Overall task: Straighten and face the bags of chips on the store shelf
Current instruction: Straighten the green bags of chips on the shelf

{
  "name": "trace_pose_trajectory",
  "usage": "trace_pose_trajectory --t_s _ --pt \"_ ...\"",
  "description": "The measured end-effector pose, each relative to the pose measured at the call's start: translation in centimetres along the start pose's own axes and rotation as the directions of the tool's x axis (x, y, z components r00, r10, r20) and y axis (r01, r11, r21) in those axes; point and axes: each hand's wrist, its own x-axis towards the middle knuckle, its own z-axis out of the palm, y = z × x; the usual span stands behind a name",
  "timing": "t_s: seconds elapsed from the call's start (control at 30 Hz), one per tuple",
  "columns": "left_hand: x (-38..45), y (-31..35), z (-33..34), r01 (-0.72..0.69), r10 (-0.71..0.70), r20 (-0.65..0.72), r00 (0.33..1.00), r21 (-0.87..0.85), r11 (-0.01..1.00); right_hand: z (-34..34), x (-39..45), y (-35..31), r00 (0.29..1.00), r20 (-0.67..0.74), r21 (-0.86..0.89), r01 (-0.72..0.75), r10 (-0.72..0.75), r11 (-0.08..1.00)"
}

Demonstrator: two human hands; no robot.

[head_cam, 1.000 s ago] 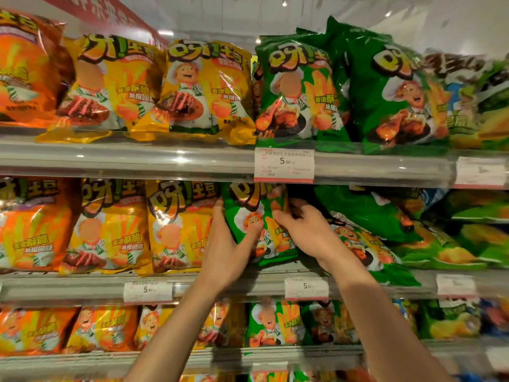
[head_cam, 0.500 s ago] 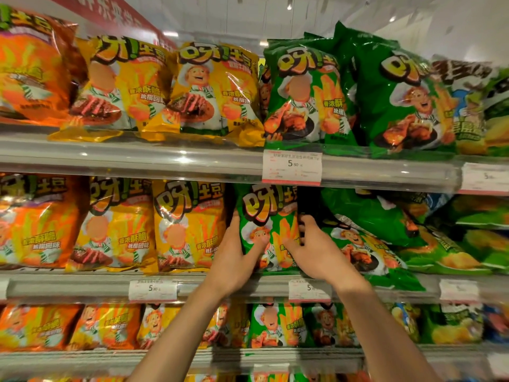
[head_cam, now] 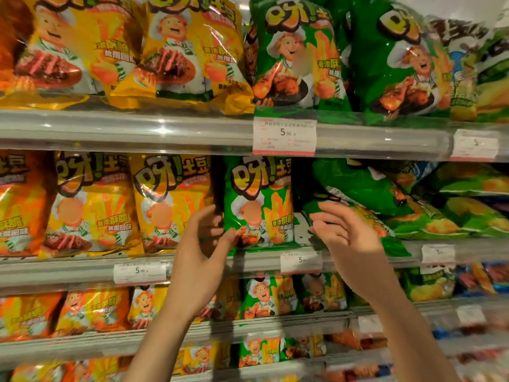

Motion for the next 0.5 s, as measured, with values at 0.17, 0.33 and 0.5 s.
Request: trace_pose_trajectory --t_s 0.17,0.33,0.5 --pt "-2.5 0.5 1.9 0.068 -0.068 -0.004 0.998 -0.082 0.994 -4.4 -1.3 1.0 0.993 -0.079 -0.016 0.087 -0.088 0.996" --pt "-3.4 0.9 6.7 0.122 -0.128 -0.032 0.991 -0.129 0.984 -10.4 -1.3 3.6 0.992 -0.108 -0.073 0.052 -0.06 0.996" --pt "-3.3 2.7 12.6 0.101 -0.109 -0.118 0.987 -0.076 0.992 -15.3 0.4 6.2 0.995 -0.097 -0.103 0.013 -0.023 0.995"
